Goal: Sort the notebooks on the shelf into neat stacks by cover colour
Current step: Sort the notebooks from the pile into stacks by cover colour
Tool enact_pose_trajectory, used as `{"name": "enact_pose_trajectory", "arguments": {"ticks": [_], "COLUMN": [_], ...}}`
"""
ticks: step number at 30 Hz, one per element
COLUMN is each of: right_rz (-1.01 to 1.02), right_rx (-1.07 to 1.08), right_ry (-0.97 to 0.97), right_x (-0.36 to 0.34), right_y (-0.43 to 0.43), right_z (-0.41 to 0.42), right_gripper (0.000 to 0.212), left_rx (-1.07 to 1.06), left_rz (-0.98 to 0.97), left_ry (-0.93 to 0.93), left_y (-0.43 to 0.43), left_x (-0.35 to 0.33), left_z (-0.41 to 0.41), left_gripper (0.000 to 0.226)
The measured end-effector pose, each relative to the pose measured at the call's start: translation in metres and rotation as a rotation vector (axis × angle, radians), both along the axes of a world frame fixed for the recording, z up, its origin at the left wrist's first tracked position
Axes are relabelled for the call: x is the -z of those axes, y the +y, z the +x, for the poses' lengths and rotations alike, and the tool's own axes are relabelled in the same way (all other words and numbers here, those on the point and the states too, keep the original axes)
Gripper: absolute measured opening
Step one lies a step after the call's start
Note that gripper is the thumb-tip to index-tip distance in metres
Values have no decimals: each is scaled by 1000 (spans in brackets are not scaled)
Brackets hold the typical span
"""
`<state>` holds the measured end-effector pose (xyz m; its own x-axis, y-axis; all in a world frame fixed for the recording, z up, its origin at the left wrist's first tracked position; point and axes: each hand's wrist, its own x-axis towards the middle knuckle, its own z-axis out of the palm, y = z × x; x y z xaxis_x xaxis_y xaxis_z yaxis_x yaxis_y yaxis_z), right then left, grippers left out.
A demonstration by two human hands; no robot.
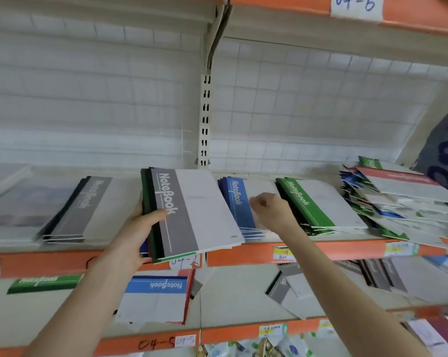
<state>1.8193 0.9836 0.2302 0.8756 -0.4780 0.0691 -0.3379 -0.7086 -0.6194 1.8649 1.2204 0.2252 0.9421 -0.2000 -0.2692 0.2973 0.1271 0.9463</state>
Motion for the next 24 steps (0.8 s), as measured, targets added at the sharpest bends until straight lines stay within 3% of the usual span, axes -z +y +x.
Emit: {"name": "enact_pose_trajectory", "arguments": {"ticks": [2,3,4,6,9,12,15,17,19,22,24], "right_rz": [311,374,359,142,-90,-57,-64,-28,57,260,364], "right_rx": [-70,-76,-77,-73,-64,-57,-76,-82,-83,-79,-88], "right_ry": [41,64,89,136,83,14,-5,-6,-21,-70,-72], "right_x": [-7,-11,-13,-14,-18,-21,-21,-19,-17,-14,-12], "right_y": [26,36,43,51,60,62,58,54,52,51,53], "right_z": [-9,-13,-15,-15,-13,-11,-4,5,15,30,38], "right_gripper": [32,35,38,38,21,32,18,34,37,19,20], "left_rx": [42,55,62,67,40,1,-38,-66,-105,-179,-233], "left_rz": [-14,-21,-29,-49,-81,-80,-94,-112,-109,-90,-80], "left_ry": [-9,-16,-28,-57,-75,-109,-88,-38,0,37,53], "left_y": [-6,-9,-11,-14,-15,-13,-9,-2,7,26,43], "left_x": [0,-1,-1,-1,0,0,-1,-3,-2,0,1], "left_z": [0,-1,-1,-4,-4,-1,-2,-3,0,3,3], "left_gripper": [40,40,39,39,41,45,37,27,25,27,25]}}
